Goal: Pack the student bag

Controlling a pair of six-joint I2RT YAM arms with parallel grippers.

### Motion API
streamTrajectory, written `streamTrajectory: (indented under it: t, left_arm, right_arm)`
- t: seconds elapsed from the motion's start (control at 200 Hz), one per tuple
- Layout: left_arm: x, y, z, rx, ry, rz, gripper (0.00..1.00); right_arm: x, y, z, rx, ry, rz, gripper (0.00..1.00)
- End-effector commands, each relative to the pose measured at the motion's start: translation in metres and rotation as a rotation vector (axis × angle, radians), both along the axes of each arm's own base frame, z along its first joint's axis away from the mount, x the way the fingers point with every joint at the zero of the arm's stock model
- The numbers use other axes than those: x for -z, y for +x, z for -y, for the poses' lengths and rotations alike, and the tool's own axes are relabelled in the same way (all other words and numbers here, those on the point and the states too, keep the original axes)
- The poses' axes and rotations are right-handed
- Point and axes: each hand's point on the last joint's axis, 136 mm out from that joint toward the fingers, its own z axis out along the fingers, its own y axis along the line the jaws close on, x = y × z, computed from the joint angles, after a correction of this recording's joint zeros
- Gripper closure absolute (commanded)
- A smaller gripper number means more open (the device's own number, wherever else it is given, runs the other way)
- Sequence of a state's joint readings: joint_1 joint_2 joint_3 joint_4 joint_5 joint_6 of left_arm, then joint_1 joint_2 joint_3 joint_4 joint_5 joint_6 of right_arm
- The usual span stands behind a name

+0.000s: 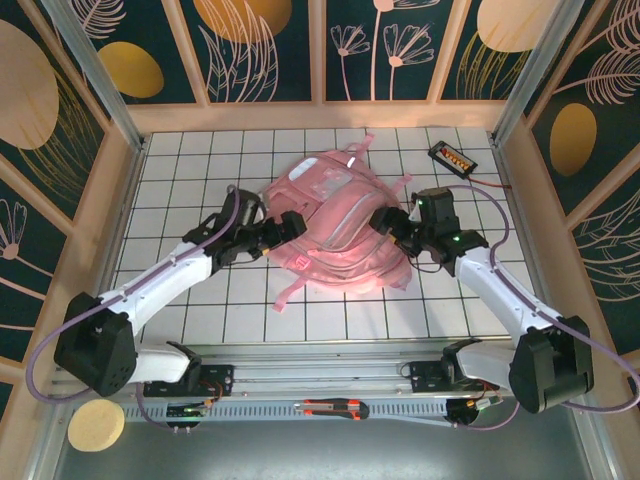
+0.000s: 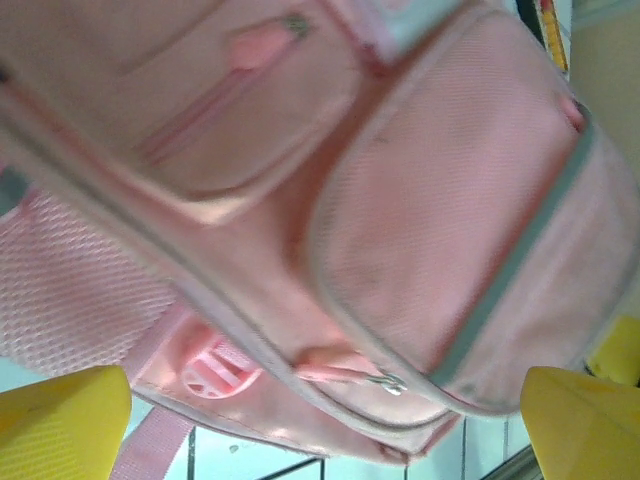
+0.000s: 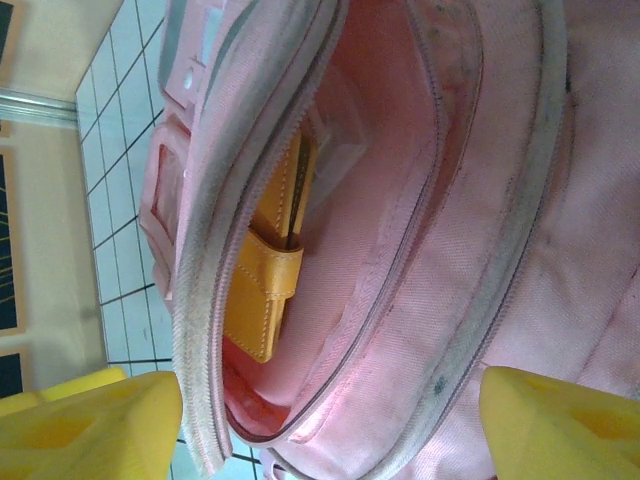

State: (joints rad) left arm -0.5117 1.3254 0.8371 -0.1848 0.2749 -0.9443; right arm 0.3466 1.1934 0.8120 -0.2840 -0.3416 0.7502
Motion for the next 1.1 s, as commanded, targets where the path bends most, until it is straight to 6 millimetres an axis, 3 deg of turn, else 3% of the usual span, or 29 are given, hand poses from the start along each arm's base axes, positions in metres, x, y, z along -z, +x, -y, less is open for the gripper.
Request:
streamTrajectory:
  t: [0.0, 0.1, 0.28, 0.445, 0.545, 0.806, 0.921, 1.091]
  left_arm:
    - [0.025, 0.002, -0.015, -0.149, -0.148, -0.091, 0.02]
    - [0.034, 0.011, -0.018, -0.179, -0.205, -0.096, 0.04]
    - [0.025, 0.033, -0.006, -0.147, -0.245, -0.060, 0.08]
    - [0.024, 0.031, -0.004, -0.147, -0.265, -0.075, 0.10]
    - [0.033, 0.030, -0.006, -0.161, -0.267, -0.096, 0.13]
    - [0.031, 0.045, 0.004, -0.140, -0.276, -0.107, 0.15]
    - [0.024, 0.038, 0.003, -0.126, -0.258, -0.142, 0.15]
    - [0.006, 0.009, -0.013, -0.136, -0.206, -0.177, 0.08]
  right_arm:
    - [0.008, 0.006, -0.005, -0.036, -0.023, 0.008, 0.22]
    - [0.009, 0.012, -0.008, -0.046, -0.024, 0.008, 0.22]
    - [0.009, 0.013, -0.009, -0.052, -0.021, 0.010, 0.24]
    - [0.012, 0.013, -0.008, -0.054, -0.032, 0.006, 0.25]
    - [0.017, 0.014, -0.009, -0.059, -0.036, -0.001, 0.26]
    - [0.025, 0.024, -0.011, -0.069, -0.046, -0.008, 0.29]
    - [0.028, 0.029, -0.011, -0.064, -0.045, -0.016, 0.29]
    - [0.030, 0.035, -0.013, -0.069, -0.041, -0.012, 0.29]
